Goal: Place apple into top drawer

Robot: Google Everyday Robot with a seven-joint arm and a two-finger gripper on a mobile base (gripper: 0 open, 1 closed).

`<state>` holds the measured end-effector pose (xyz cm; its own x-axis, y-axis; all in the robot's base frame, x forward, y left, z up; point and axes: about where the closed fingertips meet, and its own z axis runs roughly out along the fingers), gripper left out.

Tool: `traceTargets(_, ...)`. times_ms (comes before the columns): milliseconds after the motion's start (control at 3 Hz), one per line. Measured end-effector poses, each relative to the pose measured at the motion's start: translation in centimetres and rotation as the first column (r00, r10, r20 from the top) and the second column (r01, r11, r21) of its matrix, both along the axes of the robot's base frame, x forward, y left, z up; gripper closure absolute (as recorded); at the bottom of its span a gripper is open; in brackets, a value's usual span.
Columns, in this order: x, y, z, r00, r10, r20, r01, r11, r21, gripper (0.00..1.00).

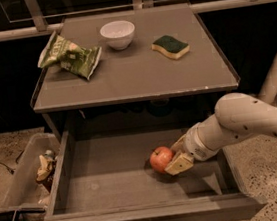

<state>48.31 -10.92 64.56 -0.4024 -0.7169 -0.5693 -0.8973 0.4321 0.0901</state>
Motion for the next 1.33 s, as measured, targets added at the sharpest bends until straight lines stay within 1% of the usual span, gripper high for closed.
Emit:
traceTargets(333,0.86,0.44,-2.28,0.999,-0.038,-0.023,0.037,0.999,-0.024,1.0)
traceTargets(667,0.86,0.44,-1.97,0.999,-0.038,-0.023,0.037,0.999,-0.024,0.81)
traceTargets(1333,0.86,0.45,-1.96,0.999,-0.038,-0.023,0.037,0.999,-0.024,0.35)
